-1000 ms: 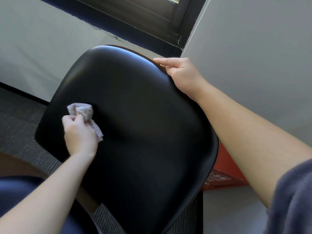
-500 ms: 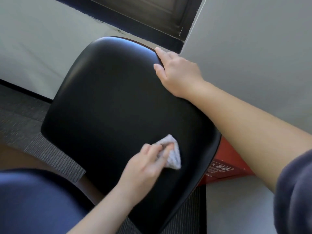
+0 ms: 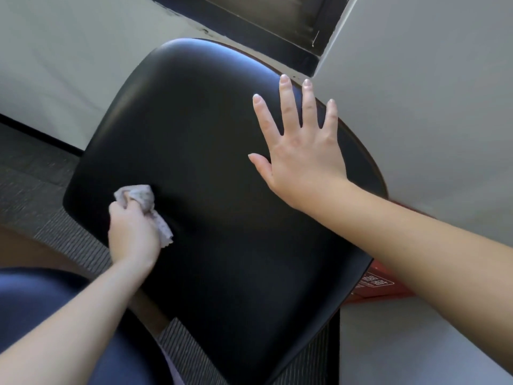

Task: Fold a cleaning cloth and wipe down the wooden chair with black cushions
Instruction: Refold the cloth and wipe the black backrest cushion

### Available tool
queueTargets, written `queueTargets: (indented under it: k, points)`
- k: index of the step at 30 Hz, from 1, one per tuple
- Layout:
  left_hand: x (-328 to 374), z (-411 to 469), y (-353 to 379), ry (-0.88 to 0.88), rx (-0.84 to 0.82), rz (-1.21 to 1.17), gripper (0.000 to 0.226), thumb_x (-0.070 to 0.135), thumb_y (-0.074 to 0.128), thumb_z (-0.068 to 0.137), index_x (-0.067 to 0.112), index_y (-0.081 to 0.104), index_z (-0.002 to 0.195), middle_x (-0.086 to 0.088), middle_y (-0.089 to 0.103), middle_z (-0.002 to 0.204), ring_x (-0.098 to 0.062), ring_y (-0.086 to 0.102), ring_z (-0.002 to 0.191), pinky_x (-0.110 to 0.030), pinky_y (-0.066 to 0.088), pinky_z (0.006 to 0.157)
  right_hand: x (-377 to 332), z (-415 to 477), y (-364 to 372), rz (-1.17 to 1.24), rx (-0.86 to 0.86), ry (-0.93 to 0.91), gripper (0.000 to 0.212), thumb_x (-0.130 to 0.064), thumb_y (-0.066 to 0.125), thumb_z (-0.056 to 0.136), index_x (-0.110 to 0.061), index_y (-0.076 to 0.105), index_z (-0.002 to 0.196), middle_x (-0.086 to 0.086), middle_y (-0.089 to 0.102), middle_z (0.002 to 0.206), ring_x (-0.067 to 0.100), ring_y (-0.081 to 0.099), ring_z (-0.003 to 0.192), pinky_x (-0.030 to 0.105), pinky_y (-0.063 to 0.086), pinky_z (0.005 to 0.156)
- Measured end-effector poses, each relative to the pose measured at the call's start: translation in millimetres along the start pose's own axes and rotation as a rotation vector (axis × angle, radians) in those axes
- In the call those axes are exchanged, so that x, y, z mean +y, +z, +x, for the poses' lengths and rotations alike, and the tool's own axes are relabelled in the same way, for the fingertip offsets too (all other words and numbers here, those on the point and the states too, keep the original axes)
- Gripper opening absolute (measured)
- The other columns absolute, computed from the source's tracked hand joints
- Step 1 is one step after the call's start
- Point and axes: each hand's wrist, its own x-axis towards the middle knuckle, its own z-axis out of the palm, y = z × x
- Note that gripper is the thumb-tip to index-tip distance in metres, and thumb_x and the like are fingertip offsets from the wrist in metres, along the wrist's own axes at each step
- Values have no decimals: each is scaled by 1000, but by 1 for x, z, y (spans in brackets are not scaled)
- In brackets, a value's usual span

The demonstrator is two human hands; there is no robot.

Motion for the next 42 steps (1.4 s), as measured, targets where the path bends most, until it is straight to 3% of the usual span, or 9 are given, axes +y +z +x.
queueTargets:
  k: [3, 7, 14, 17, 20, 25, 27, 35, 42]
  points:
    - [25, -44, 6, 234, 1, -107, 15, 5, 48, 95, -1, 55, 107, -14, 43, 106, -33, 50, 81, -33, 34, 70, -1, -1, 0, 1, 27, -2, 76, -59, 26, 97, -19, 0, 155, 23, -1, 160, 48, 5, 146, 66, 19, 112]
    - [48, -110, 7, 576, -165, -82, 32, 3, 51, 92, 1, 56, 124, -12, 47, 110, -26, 52, 84, -31, 44, 62, -1, -2, -1, -5, 36, 3, 76, -59, 26, 96, -19, 1, 156, 23, 0, 161, 48, 6, 146, 66, 20, 112]
    - [35, -135, 5, 1288, -111, 3, 43, 1, 48, 92, 0, 55, 134, -10, 61, 100, -22, 49, 70, -33, 47, 54, -2, -1, -2, -3, 36, -5, 76, -60, 28, 97, -21, 1, 156, 21, -1, 161, 47, 6, 146, 65, 19, 112]
    - [28, -103, 1, 1205, -72, 123, 46, 2, 51, 90, -3, 53, 136, -15, 62, 102, -29, 54, 73, -39, 51, 55, -1, -2, -3, -13, 36, -4, 75, -59, 28, 97, -21, 1, 156, 22, -1, 161, 48, 6, 146, 65, 19, 112]
    - [15, -64, -1, 854, -57, 208, 54, 3, 49, 85, -7, 46, 138, -20, 56, 102, -37, 56, 78, -40, 53, 49, -1, -1, -3, -13, 36, -2, 75, -59, 28, 97, -21, 1, 156, 21, -1, 161, 47, 5, 146, 65, 18, 112]
    - [-26, -17, -1, -10, -175, 159, 52, 2, 41, 97, -5, 27, 146, -30, 39, 134, -49, 47, 116, -53, 41, 95, -1, -1, 1, -11, 67, -1, 74, -59, 28, 97, -22, 1, 156, 20, -1, 161, 47, 5, 146, 64, 17, 112]
    - [-31, -20, 1, -105, -257, 72, 61, 1, 46, 95, -6, 21, 150, -31, 36, 143, -47, 41, 127, -48, 34, 103, 0, 0, 3, -10, 74, 0, 74, -59, 28, 97, -22, 2, 156, 20, -1, 161, 46, 5, 146, 64, 17, 112]
    - [-3, -88, 17, 392, -127, -228, 31, 5, 44, 96, 0, 53, 125, -12, 48, 106, -26, 52, 89, -27, 36, 80, 0, -1, 5, -5, 106, 5, 72, -57, 29, 97, -21, 5, 155, 22, 2, 161, 48, 8, 145, 65, 17, 112]
    - [24, -175, 13, 912, -335, -229, 58, 1, 60, 88, 4, 45, 144, -4, 52, 102, -19, 54, 87, -36, 54, 64, -1, -3, 2, -3, 88, 2, 72, -57, 30, 97, -21, 6, 155, 22, 4, 161, 48, 9, 145, 65, 18, 112]
